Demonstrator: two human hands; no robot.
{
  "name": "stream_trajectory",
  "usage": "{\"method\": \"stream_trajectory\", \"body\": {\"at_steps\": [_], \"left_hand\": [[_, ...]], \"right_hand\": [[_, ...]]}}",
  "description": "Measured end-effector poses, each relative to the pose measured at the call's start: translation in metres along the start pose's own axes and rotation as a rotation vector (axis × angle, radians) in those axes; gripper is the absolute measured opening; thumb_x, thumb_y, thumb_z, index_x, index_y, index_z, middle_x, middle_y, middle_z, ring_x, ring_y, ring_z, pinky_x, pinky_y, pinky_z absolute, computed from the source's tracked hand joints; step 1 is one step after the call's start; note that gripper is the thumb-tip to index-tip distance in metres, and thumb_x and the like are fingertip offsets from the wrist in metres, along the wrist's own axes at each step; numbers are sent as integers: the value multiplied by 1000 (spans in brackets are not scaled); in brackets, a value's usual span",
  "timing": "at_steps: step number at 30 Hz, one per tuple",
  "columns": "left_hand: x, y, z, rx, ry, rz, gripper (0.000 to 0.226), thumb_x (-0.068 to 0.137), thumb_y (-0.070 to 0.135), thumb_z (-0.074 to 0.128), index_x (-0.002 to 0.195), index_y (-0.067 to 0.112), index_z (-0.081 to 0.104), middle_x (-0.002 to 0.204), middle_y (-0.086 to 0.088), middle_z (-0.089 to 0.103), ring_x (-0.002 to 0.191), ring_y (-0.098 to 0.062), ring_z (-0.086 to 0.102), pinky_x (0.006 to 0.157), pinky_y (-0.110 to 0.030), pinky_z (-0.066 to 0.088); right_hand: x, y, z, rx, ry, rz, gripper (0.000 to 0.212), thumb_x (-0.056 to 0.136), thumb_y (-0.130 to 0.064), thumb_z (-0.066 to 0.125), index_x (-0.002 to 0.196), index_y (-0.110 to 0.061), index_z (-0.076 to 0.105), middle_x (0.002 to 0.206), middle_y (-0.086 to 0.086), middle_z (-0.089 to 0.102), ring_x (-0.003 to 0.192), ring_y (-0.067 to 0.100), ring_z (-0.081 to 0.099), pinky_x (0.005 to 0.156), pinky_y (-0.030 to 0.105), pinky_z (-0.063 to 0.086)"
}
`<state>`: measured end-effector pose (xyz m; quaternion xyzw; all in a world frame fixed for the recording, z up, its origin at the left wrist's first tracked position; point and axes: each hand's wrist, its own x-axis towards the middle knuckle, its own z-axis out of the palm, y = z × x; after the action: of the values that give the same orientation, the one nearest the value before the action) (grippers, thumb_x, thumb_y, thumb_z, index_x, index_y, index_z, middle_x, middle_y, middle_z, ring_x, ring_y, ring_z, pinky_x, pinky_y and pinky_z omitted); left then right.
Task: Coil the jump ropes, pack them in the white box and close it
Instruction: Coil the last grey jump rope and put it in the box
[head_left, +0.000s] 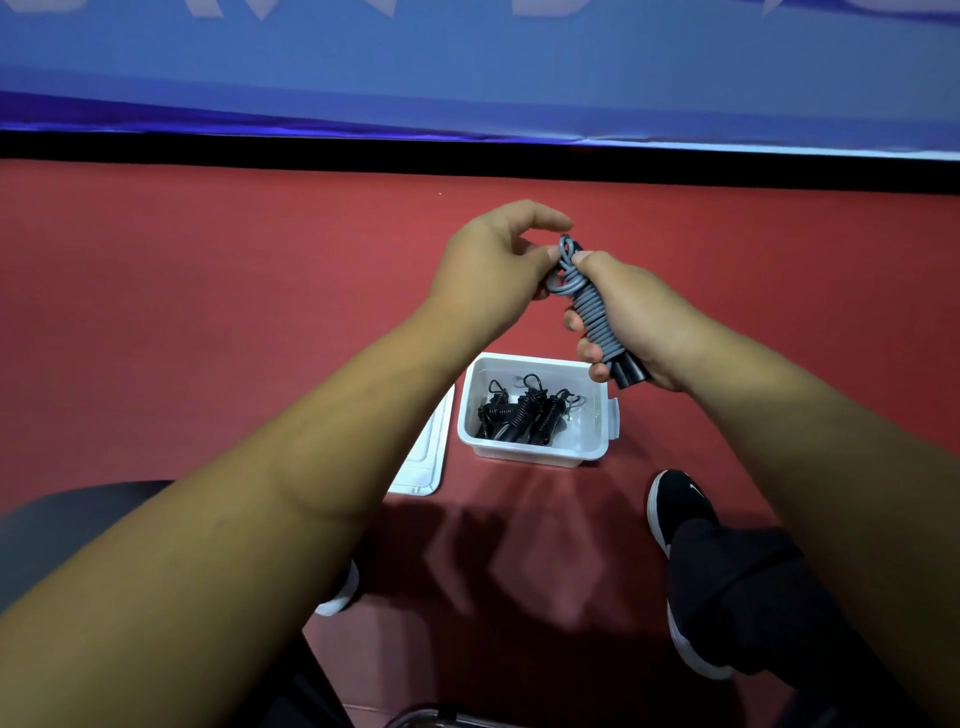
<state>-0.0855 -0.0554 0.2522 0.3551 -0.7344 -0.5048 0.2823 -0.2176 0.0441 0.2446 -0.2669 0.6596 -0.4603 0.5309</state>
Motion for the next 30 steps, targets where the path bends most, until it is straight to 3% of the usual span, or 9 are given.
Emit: {"method": "stream_trajectory", "body": {"at_steps": [7,14,18,20,22,25,27,30], "left_hand": [[2,6,-12,261,-50,118,12,91,10,71,96,20,76,70,-3,76,63,-17,75,67,-40,64],[0,0,-15,171,-131,-10,11,89,1,69,97,9,71,72,-16,75,70,-38,75,69,-51,64],[0,-6,-12,212,-64,47,7,89,6,69,90,13,70,79,1,75,72,-24,73,69,-50,62],[4,-7,-13,145,28,42,5,87,9,67,87,14,66,76,4,72,72,-18,72,74,-50,62],[6,-8,-14,-12,99,-25,6,86,7,59,88,12,60,78,-8,74,74,-29,74,73,-53,63],[5,-6,-9,-66,139,2,9,88,0,54,91,8,57,78,-23,71,70,-37,73,67,-52,64],[1,-4,-3,-167,149,-15,12,89,-4,52,91,7,56,80,-26,71,67,-36,73,67,-48,65],[3,-2,-2,-311,179,-114,15,89,-7,48,92,6,54,80,-26,71,63,-28,70,71,-47,66]], "right_hand": [[3,4,1,-136,8,-63,28,108,-47,43,107,-22,57,79,9,56,48,21,45,51,28,40],[2,11,2,-232,-31,-74,33,108,-50,46,110,-18,57,82,9,57,48,21,46,49,28,41],[2,14,2,-148,-64,-49,36,109,-53,46,112,-19,59,80,6,56,47,19,45,49,26,40],[2,14,2,-212,-98,-38,41,107,-57,49,116,-19,60,77,4,56,47,17,45,49,26,39],[2,15,3,-301,-108,-30,45,103,-63,53,118,-21,61,75,2,56,47,17,46,49,26,39],[4,15,1,-409,-32,-18,39,97,-67,55,107,-30,62,74,1,56,49,21,48,51,31,41],[8,16,-3,-448,15,-20,37,93,-71,56,100,-35,61,76,3,57,53,23,50,56,39,42],[10,17,-5,-419,31,-57,37,91,-74,59,100,-38,61,79,6,58,52,23,51,56,38,45]]}}
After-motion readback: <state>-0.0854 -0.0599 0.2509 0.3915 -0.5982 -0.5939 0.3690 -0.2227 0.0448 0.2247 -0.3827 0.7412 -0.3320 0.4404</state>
